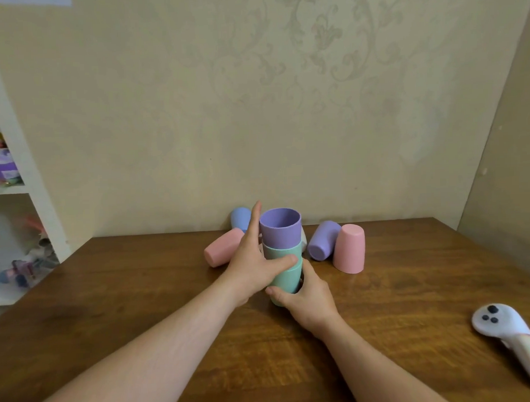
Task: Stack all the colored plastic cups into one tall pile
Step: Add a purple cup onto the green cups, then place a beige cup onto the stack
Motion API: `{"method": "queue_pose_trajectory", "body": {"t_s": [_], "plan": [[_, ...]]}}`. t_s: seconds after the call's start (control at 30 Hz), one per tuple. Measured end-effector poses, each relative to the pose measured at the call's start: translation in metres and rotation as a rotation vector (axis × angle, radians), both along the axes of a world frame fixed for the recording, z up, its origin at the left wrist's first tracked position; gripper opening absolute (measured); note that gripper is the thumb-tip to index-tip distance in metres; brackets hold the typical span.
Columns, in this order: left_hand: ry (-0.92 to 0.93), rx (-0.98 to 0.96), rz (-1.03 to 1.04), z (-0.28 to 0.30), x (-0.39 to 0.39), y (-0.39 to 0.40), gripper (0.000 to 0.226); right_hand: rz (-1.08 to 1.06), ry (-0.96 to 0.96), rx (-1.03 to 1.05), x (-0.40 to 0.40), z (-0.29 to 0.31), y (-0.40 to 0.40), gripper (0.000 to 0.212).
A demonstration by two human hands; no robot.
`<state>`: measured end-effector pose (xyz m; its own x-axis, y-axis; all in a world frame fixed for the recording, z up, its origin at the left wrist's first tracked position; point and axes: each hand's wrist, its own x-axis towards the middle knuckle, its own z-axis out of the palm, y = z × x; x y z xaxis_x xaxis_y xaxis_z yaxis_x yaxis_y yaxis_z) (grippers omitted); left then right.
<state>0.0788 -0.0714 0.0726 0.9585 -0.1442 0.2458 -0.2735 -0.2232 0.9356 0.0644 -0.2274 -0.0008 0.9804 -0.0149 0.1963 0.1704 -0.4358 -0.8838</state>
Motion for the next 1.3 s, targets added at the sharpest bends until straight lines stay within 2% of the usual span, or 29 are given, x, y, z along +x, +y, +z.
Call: {"method": "queue_pose_trajectory", "body": {"t_s": [0.07,0.13,0.27,0.37,0.43,0.53,0.67,0.77,0.93,1.07,1.17,1.3], "plan": [[0.032,0.03,-0.025,-0.011,-0.003,0.005,0.116,0.024,-0.01,-0.035,-0.002,0.0,0.0,0.082],[0.043,0.078,-0.003,-0.024,-0.006,0.01,0.09,0.077,-0.008,-0.114,-0.004,0.001,0.003,0.086],[0.042,0.092,0.149,-0.041,-0.002,0.031,0.064,0.15,-0.007,-0.242,-0.004,0.0,0.008,0.081],[0.026,0.044,0.282,-0.043,0.006,0.056,0.07,0.011,0.034,-0.136,0.003,0.0,0.004,0.072],[0.022,0.027,0.303,-0.045,0.009,0.07,0.058,-0.136,0.065,-0.092,0.014,0.007,0.007,0.058],[0.006,0.045,0.287,-0.051,0.013,0.082,0.056,-0.211,0.07,-0.214,0.038,0.028,0.024,0.061],[0.0,0.0,0.27,-0.059,0.015,0.078,0.056,-0.223,0.184,-0.392,0.072,0.054,0.049,0.079],[-0.015,-0.05,0.278,-0.06,0.016,0.075,0.054,-0.166,0.269,-0.516,0.084,0.051,0.059,0.089],[-0.005,-0.068,0.285,-0.062,0.02,0.077,0.062,-0.179,0.275,-0.653,0.075,0.037,0.054,0.1],[-0.003,-0.067,0.308,-0.063,0.02,0.074,0.063,-0.092,0.375,-0.626,0.066,0.046,0.027,0.118],[-0.002,-0.075,0.327,-0.062,0.02,0.071,0.064,0.011,0.468,-0.598,0.058,0.054,0.004,0.114],[-0.005,-0.073,0.33,-0.06,0.016,0.068,0.061,0.038,0.418,-0.46,0.042,0.054,-0.015,0.112]]}}
